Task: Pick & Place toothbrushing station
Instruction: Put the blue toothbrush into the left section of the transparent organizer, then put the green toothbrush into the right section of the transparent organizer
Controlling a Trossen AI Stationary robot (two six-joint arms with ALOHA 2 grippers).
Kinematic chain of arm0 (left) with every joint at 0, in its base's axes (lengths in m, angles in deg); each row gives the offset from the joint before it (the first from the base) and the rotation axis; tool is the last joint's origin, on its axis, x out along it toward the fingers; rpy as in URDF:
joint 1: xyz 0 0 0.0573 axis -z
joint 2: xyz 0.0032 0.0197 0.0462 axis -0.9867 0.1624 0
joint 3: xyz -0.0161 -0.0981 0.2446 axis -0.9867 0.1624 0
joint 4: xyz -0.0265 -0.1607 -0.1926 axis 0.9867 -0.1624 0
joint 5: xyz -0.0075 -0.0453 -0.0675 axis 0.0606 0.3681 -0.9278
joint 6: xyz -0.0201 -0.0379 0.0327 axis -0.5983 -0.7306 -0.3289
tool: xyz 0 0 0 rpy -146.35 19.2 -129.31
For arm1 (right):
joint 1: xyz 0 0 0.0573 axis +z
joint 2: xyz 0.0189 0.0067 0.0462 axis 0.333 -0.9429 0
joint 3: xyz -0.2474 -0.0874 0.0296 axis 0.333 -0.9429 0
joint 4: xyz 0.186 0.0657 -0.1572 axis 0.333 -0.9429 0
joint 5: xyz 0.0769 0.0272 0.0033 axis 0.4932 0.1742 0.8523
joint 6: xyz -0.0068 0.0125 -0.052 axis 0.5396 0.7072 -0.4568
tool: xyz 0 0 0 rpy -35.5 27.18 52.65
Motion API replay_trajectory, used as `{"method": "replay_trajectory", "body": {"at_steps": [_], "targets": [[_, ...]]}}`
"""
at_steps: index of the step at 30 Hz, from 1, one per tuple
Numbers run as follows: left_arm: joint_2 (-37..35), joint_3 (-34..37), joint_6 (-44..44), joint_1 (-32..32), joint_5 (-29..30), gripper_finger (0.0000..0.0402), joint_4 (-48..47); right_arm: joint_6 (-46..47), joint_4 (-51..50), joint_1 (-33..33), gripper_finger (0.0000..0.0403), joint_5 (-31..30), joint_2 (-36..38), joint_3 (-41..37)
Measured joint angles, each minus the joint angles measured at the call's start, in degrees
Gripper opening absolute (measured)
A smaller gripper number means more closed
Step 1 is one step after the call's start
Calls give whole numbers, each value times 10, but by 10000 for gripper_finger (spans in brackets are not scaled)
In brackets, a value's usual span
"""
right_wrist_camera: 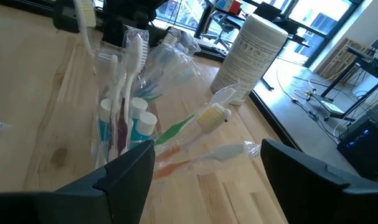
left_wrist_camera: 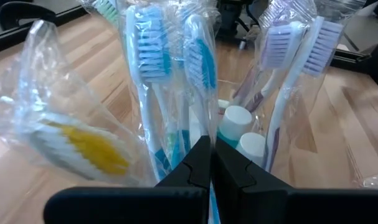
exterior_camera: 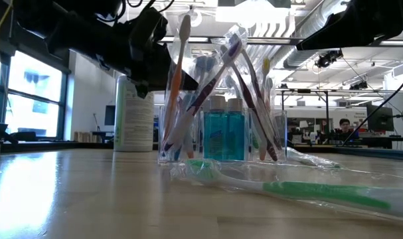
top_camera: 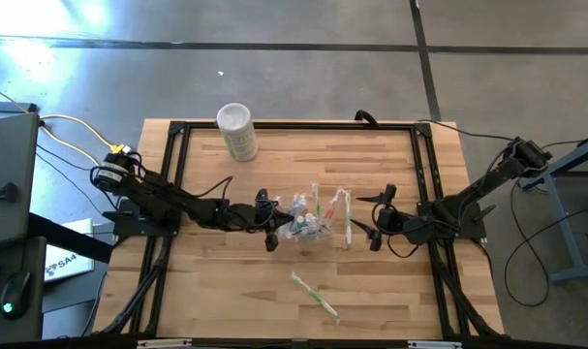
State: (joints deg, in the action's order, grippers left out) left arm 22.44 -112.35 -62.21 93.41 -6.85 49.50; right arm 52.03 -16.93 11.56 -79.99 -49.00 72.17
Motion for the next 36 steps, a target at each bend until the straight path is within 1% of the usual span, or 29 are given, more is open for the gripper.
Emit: {"method": "replay_trajectory", "body": {"at_steps": [2, 5, 8, 14, 17, 21, 27, 30, 33, 36], "targets": [[0, 1, 0, 0, -1, 4, 0, 0, 0, 0, 286, 0, 0, 0], [1, 2, 0, 0, -13, 24, -3, 0, 0, 0, 286, 0, 0, 0], [2, 2, 0, 0, -16, 60, -4, 0, 0, 0, 286, 0, 0, 0], [2, 0, 8, 0, -14, 146, -4, -7, 0, 0, 286, 0, 0, 0], [-1, -1, 47, 0, -1, 168, 0, -11, 0, 0, 286, 1, 0, 0], [-18, -2, 70, 0, 15, 172, 1, -11, 0, 0, 286, 2, 0, 0], [-44, -2, 88, 0, 18, 173, -6, -12, 0, 0, 286, 3, 0, 0], [-54, -2, 84, 0, 18, 173, -29, -14, 0, 0, 286, 3, 0, 0], [-60, -2, 56, 0, 18, 173, -54, -15, -1, 0, 286, 3, 0, 0], [-64, -2, 49, 0, 21, 173, -71, -16, -2, 0, 286, 11, 0, 0]]}}
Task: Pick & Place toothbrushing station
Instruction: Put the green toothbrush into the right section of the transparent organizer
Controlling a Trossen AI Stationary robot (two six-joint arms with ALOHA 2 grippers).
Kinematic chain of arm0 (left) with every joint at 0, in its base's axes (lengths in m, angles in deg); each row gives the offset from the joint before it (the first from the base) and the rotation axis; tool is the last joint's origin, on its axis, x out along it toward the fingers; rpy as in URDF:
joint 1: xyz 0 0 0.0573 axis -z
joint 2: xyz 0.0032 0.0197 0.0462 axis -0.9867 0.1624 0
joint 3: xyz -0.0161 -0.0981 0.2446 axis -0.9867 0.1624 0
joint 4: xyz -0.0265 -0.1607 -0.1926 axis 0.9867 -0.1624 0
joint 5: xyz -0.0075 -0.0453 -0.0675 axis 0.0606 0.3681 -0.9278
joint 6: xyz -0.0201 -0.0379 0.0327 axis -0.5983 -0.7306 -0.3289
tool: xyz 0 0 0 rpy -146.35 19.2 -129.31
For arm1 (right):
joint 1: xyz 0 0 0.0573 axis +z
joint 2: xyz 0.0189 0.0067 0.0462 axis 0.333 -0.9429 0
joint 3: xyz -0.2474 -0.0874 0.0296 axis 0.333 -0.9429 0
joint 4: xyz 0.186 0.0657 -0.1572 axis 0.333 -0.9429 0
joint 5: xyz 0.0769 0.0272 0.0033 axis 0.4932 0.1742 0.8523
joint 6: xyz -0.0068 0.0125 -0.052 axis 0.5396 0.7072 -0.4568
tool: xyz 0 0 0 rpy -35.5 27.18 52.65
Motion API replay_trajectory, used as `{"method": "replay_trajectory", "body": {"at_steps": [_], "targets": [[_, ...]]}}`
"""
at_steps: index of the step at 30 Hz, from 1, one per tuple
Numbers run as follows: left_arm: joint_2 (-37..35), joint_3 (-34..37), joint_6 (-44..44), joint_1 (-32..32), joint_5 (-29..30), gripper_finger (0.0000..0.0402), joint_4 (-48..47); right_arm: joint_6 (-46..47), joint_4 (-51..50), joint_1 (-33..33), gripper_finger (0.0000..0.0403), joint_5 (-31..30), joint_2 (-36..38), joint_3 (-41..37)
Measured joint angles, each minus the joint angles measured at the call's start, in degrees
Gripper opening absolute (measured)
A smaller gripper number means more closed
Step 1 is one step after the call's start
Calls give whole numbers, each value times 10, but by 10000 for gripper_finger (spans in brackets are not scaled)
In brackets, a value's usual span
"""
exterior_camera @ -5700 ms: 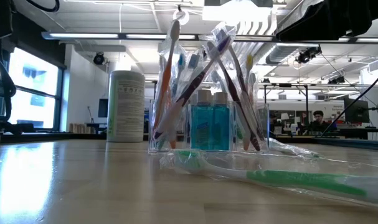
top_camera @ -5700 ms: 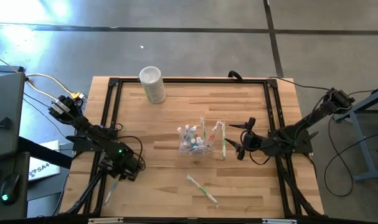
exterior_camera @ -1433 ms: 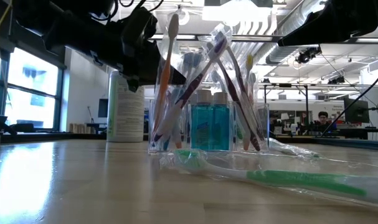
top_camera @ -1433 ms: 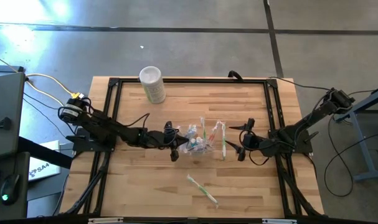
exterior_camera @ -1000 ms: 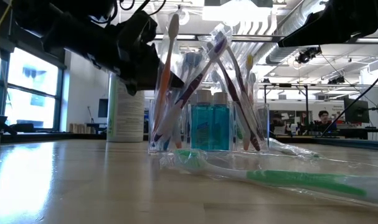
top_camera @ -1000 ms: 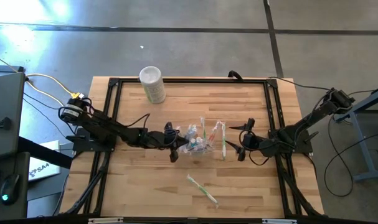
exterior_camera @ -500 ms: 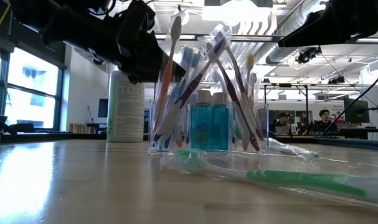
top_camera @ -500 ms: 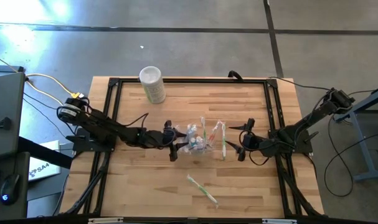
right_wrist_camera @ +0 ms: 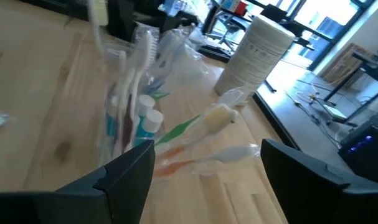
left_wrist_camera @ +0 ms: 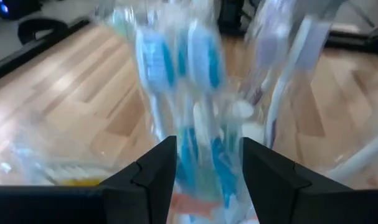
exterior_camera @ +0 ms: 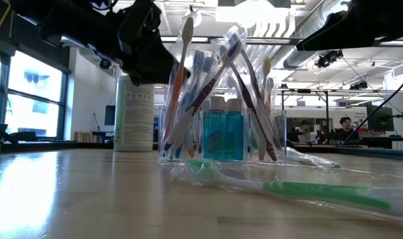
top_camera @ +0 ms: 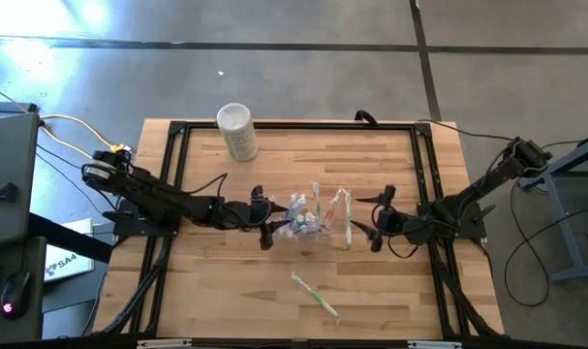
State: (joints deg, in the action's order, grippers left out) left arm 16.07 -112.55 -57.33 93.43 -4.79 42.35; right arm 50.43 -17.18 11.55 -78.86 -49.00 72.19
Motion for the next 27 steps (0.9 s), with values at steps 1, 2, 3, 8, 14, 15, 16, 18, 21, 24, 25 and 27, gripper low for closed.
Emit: {"method": "replay_trajectory", "body": {"at_steps": [1, 2, 3, 8, 14, 15, 16, 18, 21, 24, 25, 27], "targets": [[-2, -2, 1, 0, 0, 173, 0, 0, -1, 0, 286, 6, 0, 0], [-2, -7, 2, 0, 0, 173, -1, 0, -1, 0, 286, 11, 0, 0], [-3, -10, 2, 0, 0, 173, -6, 0, -1, 0, 286, 17, 0, 0], [-17, -30, 19, 0, 2, 173, -54, 0, -9, 3, 286, 22, 0, 0], [-34, -61, 22, 4, 4, 173, -133, 52, -65, 18, 286, 41, 0, 0], [-36, -70, 19, 8, 6, 173, -151, 70, -80, 21, 286, 47, 0, 0], [-40, -78, 18, 10, 12, 173, -173, 89, -98, 23, 286, 55, 1, 0], [-43, -96, 18, 20, 31, 173, -215, 131, -135, 25, 286, 69, 1, 0], [-49, -125, 25, 40, 88, 173, -269, 197, -181, 25, 286, 99, 2, 0], [-49, -155, 36, 58, 144, 173, -325, 261, -220, 14, 286, 152, 5, 0], [-49, -164, 37, 65, 160, 173, -342, 279, -225, 7, 286, 172, 6, 0], [-49, -180, 37, 75, 189, 173, -367, 303, -235, -8, 286, 212, 6, 0]]}}
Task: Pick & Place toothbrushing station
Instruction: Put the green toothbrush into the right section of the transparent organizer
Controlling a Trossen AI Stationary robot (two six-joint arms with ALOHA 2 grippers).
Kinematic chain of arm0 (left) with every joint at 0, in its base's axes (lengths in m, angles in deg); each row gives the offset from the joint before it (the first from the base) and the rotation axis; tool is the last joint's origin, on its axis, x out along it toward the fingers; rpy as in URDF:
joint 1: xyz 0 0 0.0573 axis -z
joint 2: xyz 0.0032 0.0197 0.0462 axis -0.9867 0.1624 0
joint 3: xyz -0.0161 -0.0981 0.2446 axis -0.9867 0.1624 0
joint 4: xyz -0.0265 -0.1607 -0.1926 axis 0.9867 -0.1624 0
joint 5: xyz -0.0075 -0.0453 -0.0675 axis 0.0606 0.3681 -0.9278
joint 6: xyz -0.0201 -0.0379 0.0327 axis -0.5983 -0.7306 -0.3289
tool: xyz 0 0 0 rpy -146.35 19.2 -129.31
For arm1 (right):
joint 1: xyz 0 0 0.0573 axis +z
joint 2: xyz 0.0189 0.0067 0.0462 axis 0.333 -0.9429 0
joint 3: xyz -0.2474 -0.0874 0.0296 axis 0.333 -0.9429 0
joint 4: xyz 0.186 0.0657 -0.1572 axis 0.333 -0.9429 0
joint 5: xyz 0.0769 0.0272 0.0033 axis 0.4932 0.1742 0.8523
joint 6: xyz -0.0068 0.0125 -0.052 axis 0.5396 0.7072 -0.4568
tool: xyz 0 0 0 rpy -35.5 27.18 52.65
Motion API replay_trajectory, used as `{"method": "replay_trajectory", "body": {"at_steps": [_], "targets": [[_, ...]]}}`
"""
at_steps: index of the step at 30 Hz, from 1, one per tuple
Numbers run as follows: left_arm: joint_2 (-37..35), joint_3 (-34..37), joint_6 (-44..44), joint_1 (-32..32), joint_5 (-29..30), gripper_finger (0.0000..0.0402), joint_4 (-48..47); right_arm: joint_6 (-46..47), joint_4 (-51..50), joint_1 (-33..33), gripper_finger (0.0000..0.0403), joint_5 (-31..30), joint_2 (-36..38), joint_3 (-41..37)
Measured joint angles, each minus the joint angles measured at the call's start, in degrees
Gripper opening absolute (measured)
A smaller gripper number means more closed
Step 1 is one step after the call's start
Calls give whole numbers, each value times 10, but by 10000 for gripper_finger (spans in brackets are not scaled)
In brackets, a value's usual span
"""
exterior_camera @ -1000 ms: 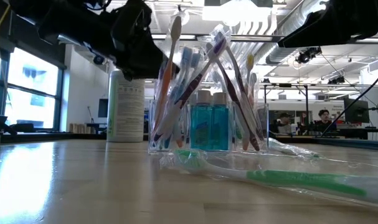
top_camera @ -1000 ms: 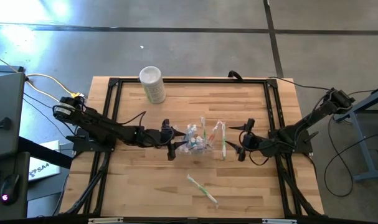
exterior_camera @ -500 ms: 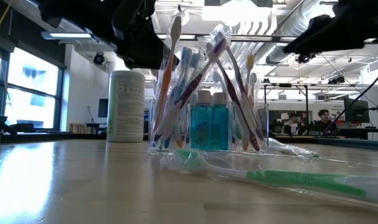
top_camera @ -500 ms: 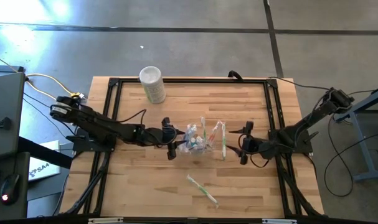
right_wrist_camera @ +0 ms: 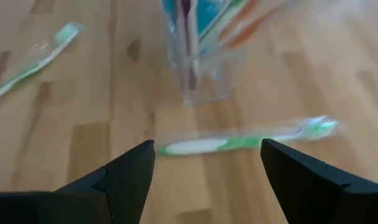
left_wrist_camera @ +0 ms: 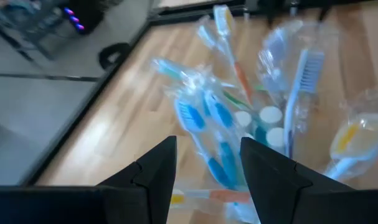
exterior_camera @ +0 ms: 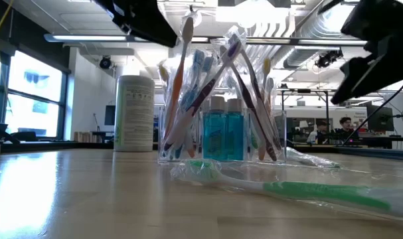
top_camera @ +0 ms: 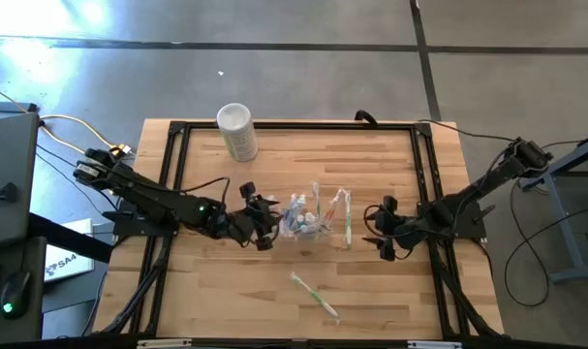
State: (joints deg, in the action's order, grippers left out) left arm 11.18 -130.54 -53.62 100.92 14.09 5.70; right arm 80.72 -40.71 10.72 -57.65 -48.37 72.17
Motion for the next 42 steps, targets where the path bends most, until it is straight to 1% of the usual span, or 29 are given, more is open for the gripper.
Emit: {"method": "replay_trajectory", "body": {"at_steps": [3, 6, 9, 14, 17, 22, 25, 28, 31, 37, 42], "targets": [[0, -16, 0, 9, 32, 173, -26, 10, 1, -32, 286, 68, 0, 0], [0, -19, 0, 9, 42, 173, -25, 1, 3, -71, 286, 126, 0, 0], [0, -19, 0, 8, 42, 173, -30, -3, 4, -106, 286, 149, 0, 0], [0, -19, -4, 8, 42, 173, -62, -3, 2, -155, 286, 152, 0, 0], [1, -19, -16, 8, 42, 173, -63, -1, 9, -182, 286, 149, -2, 0], [1, -19, -17, 8, 42, 173, -63, 2, 34, -217, 286, 142, -37, 0], [1, -19, -17, 8, 42, 173, -70, 3, 65, -233, 286, 120, -72, 0], [1, -19, -18, 8, 42, 173, -71, 3, 104, -243, 286, 125, -107, 0], [1, -19, -18, 8, 38, 173, -71, 3, 118, -253, 286, 126, -132, 0], [1, -19, -18, 8, 36, 173, -72, 1, 116, -277, 286, 125, -139, 0], [1, -19, -18, 8, 36, 173, -72, 21, 101, -297, 286, 91, -143, 0]]}}
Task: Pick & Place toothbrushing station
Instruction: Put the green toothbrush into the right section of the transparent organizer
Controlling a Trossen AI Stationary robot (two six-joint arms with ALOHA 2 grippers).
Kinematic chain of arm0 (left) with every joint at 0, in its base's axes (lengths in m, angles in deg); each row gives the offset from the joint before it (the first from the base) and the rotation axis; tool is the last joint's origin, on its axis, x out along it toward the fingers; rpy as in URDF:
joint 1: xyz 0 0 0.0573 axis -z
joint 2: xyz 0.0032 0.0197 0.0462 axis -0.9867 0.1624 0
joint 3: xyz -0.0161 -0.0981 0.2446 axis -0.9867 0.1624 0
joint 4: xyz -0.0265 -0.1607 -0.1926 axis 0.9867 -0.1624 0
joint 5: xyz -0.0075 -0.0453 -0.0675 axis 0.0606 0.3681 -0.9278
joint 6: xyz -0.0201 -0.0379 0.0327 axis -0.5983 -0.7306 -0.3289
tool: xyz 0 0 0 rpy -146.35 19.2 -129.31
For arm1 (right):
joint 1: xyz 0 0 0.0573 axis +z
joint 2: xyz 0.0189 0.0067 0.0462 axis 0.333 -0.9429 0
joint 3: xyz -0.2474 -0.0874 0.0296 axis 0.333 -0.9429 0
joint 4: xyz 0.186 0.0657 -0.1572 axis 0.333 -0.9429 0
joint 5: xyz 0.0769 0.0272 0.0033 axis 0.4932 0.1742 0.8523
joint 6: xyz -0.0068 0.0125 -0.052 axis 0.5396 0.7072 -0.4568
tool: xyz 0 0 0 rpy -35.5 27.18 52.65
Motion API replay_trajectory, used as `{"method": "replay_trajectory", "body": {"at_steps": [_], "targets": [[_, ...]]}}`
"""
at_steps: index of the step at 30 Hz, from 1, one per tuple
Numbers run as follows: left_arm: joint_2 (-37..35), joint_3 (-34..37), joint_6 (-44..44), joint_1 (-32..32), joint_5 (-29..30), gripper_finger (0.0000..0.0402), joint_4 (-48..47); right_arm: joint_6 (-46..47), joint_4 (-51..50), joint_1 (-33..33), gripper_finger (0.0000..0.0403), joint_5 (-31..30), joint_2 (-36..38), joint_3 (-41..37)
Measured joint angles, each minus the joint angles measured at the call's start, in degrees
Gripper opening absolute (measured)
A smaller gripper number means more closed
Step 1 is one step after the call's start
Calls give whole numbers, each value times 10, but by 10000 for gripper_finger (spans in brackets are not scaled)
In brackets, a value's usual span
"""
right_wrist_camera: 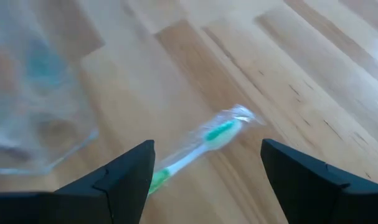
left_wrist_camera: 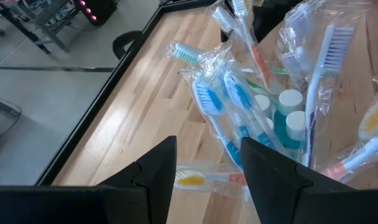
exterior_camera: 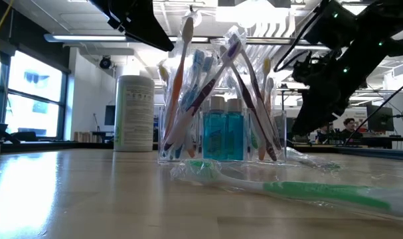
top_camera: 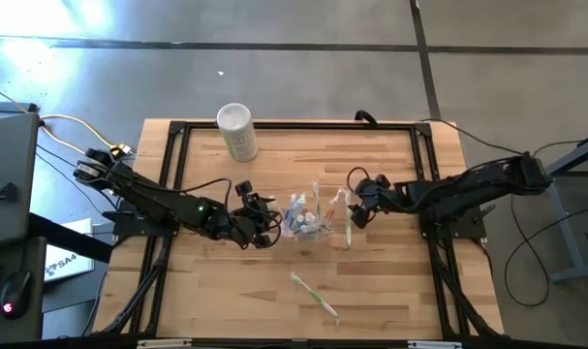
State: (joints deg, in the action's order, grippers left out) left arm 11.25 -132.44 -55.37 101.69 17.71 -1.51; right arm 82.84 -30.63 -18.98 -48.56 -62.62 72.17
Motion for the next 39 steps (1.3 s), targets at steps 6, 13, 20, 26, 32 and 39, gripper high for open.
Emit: {"method": "replay_trajectory", "body": {"at_steps": [6, 13, 20, 26, 32, 39], "targets": [[0, 0, 0, 0, 0, 173, 0, 12, 2, -10, 286, 4, -14, 0], [0, 0, 0, 0, 0, 173, 0, 47, 5, -11, 286, 9, -38, 0], [0, 0, -3, 0, -1, 173, 0, 68, 21, -10, 286, -2, -102, 0], [0, 0, -5, 0, -1, 173, 0, 79, 25, -14, 286, -25, -147, 3], [0, 0, -5, 0, -2, 173, 0, 82, -7, -25, 280, -21, -153, 4], [0, 0, -5, 0, -3, 173, -4, 87, -38, -32, 223, -39, -152, 4]]}}
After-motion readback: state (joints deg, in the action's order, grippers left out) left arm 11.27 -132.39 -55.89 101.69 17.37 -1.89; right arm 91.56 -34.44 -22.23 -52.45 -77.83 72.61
